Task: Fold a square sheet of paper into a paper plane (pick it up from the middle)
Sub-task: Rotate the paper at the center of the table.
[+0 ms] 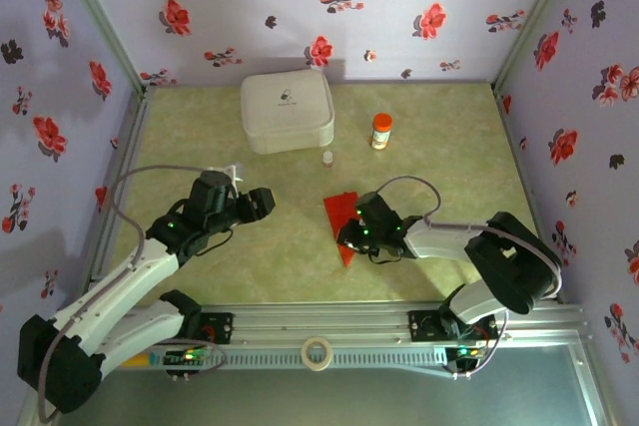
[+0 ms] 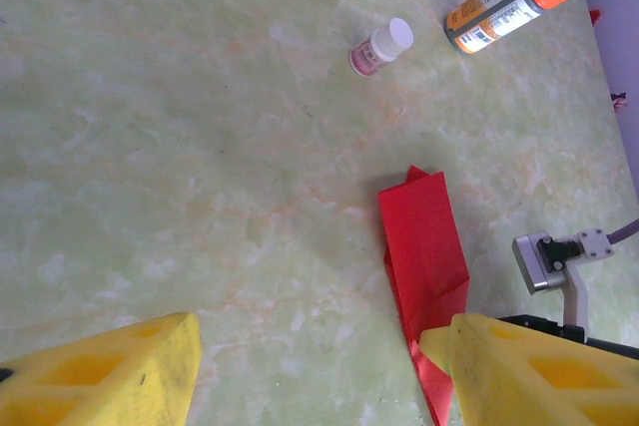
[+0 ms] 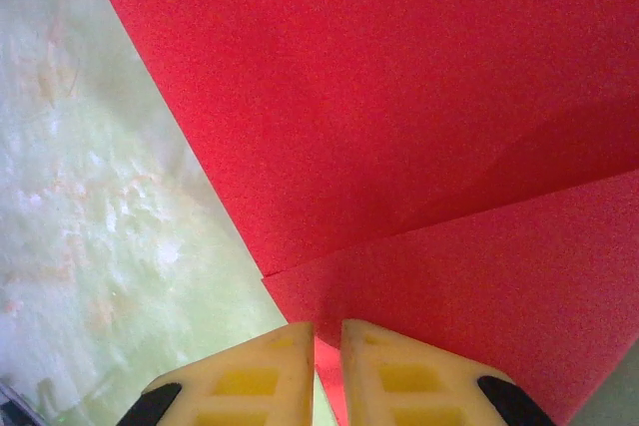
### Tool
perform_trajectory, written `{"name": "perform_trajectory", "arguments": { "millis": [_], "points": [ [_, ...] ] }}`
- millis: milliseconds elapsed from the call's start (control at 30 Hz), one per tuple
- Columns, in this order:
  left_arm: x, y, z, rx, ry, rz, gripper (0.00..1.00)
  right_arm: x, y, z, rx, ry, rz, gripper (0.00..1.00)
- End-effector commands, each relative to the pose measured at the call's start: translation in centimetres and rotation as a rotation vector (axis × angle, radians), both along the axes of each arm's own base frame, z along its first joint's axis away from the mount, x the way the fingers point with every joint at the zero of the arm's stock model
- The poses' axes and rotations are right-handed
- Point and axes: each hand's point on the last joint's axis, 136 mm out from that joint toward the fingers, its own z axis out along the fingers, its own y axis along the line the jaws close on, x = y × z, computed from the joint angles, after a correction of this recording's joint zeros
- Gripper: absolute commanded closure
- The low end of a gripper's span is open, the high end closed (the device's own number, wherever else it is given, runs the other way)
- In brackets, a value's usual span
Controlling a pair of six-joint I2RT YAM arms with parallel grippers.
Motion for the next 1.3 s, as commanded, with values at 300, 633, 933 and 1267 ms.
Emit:
{"name": "perform_trajectory", "arguments": {
  "millis": [300, 633, 933, 1267],
  "points": [
    [0.2, -0.2, 0.1, -0.049, -0.009, 0.013, 0.33, -0.8, 2.0, -2.0, 0.082, 0.119, -0.275, 0.84],
    [-0.2, -1.6, -0.3, -0.104, 0.013, -0.042, 0.33, -0.3, 5.5, 0.0, 0.285, 0.080, -0.348, 0.82],
    [-0.1, -4.9, -1.4, -0.142, 0.109, -0.167, 0.43, 0.0, 2.1, 3.2, 0.070, -0.076, -0.254, 0.72],
    [-0.2, -11.2, -3.2, -0.130, 0.186, -0.325, 0.67, 0.5, -5.1, 3.6, 0.042, -0.102, -0.339, 0.74]
  ]
}}
